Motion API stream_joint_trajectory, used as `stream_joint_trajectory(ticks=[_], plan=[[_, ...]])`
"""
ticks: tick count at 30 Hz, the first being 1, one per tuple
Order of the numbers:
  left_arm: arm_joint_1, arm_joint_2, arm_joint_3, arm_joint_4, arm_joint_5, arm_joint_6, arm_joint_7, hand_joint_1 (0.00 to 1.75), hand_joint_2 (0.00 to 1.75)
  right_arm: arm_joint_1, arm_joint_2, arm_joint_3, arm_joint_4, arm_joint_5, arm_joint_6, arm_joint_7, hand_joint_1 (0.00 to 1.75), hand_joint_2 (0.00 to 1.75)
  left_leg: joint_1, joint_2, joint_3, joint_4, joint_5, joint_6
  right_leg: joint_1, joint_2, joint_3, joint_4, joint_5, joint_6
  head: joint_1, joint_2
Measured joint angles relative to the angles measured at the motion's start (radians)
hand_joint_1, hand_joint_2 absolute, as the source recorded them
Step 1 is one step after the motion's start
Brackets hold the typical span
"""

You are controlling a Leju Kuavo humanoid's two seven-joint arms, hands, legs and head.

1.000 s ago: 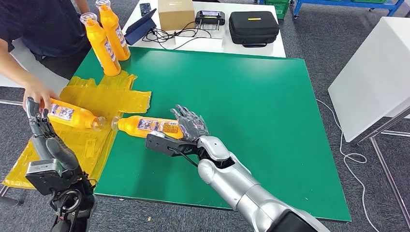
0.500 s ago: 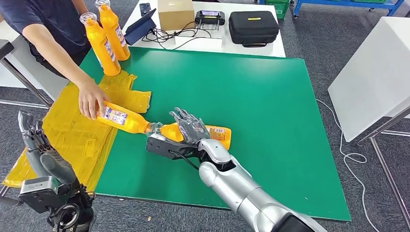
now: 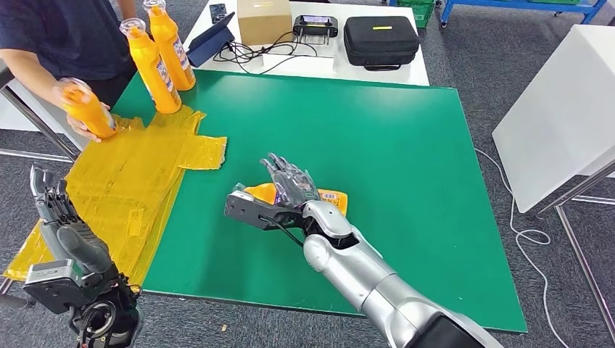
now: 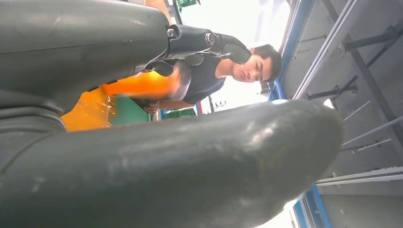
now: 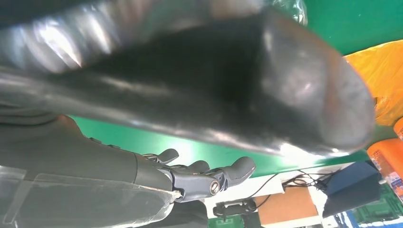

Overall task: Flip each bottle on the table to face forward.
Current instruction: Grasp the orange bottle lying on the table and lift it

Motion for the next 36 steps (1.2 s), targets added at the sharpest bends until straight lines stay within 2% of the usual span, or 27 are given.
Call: stream_joint_trajectory(ticks=[1,5,10,14,20,36], plan=[[-0.003,0.003,-0.002,0.003,0.003,0.002,0.000,0.00,0.00,0.000,-0.003,0.000,0.000,0.003,-0.001,0.003,0.00,0.00,0.000,0.000,0.000,0.000,0.000,0.000,0.000,0.000,0.000,0.000,0.000,0.000,0.000,0.000],[-0.015,0.019,-0.013,0.014,0.018,0.014,0.000,0.00,0.00,0.001,-0.034,-0.001,-0.003,0.026,-0.005,0.016,0.00,1.75,0.000,0.000,0.000,0.000,0.000,0.000,0.000,0.000,0.000,0.000,0.000,0.000,0.000,0.000],[-0.017,0.046,-0.014,0.023,0.064,0.026,-0.004,0.00,0.00,0.018,-0.101,-0.024,-0.028,0.075,0.032,0.034,0.00,1.75,0.000,0.000,0.000,0.000,0.000,0.000,0.000,0.000,0.000,0.000,0.000,0.000,0.000,0.000],[-0.025,0.071,-0.009,0.036,0.094,0.037,-0.013,0.00,0.00,0.038,-0.123,-0.037,-0.031,0.095,0.052,0.026,0.00,1.75,0.000,0.000,0.000,0.000,0.000,0.000,0.000,0.000,0.000,0.000,0.000,0.000,0.000,0.000],[-0.025,0.094,-0.007,0.046,0.112,0.057,-0.017,0.00,0.00,0.050,-0.123,-0.046,-0.026,0.112,0.059,0.023,0.00,1.75,0.001,0.000,0.000,0.000,0.000,0.000,0.000,0.000,0.000,0.000,0.000,0.000,0.000,0.000],[-0.041,0.099,-0.010,0.052,0.091,0.074,-0.004,0.00,0.00,0.058,-0.097,-0.083,0.012,0.150,0.070,0.035,0.00,1.75,0.000,0.000,0.000,0.000,0.000,0.000,0.000,0.000,0.000,0.000,0.000,0.000,0.000,0.000]])
